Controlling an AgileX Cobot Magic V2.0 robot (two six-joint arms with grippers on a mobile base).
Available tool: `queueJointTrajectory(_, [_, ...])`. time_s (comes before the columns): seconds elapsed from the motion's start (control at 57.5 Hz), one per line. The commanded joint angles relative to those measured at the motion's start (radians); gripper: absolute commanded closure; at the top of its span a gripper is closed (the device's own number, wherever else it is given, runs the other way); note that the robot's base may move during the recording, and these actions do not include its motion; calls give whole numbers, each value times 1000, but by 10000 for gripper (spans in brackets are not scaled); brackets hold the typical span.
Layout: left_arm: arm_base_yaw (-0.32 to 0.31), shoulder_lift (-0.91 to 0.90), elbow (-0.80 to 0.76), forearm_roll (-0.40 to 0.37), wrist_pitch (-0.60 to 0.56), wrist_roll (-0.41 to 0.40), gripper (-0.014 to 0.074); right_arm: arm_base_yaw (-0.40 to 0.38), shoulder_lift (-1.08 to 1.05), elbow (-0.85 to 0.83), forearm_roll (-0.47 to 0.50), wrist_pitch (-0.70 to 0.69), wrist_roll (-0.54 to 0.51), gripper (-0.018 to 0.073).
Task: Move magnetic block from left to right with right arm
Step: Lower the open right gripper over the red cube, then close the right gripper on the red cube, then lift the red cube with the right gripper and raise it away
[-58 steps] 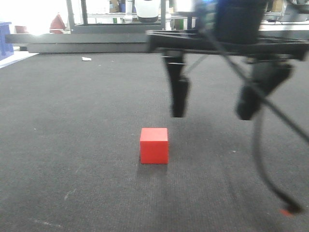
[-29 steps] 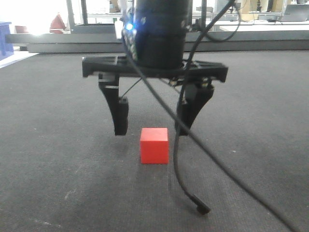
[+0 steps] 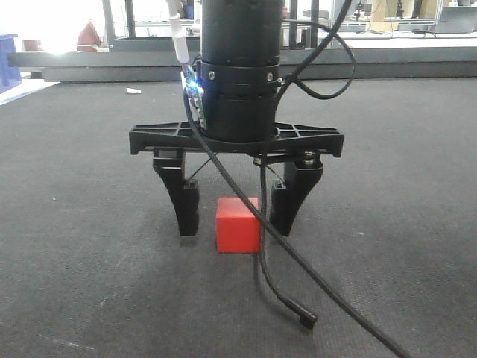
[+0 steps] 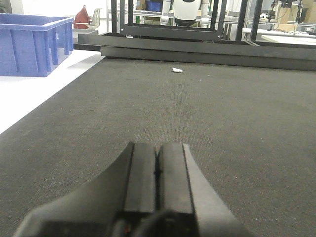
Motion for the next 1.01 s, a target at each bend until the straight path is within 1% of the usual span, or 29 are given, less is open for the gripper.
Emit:
queueJointTrajectory(0.0, [0, -13, 8, -3, -83, -7, 722, 4, -47, -33, -2, -10, 2, -49])
queueJointTrajectory(0.104, [0, -13, 8, -3, -83, -7, 722, 4, -47, -33, -2, -9, 2, 45])
queueJointTrajectory(0.209, [0, -13, 8, -3, -83, -7, 722, 4, -47, -33, -2, -9, 3, 173])
queueJointTrajectory(0.278, [0, -13, 8, -3, -83, -7, 722, 4, -47, -33, -2, -9, 3, 221])
queueJointTrajectory(0.504, [0, -13, 8, -3, -83, -7, 722, 4, -49, -33, -2, 8, 3, 230])
queueJointTrajectory(0.591, [0, -13, 8, -3, -83, -7, 722, 4, -61, -33, -3, 12, -13, 230])
queueJointTrajectory(0.748, [0, -13, 8, -3, -83, -7, 722, 5, -112, -26, -14, 5, -101, 230])
queueJointTrajectory(0.887, [0, -13, 8, -3, -83, -7, 722, -2, -188, 23, -69, -21, -177, 230])
queueJointTrajectory(0.991, [0, -13, 8, -3, -83, -7, 722, -20, -263, 99, -110, -42, -232, 230])
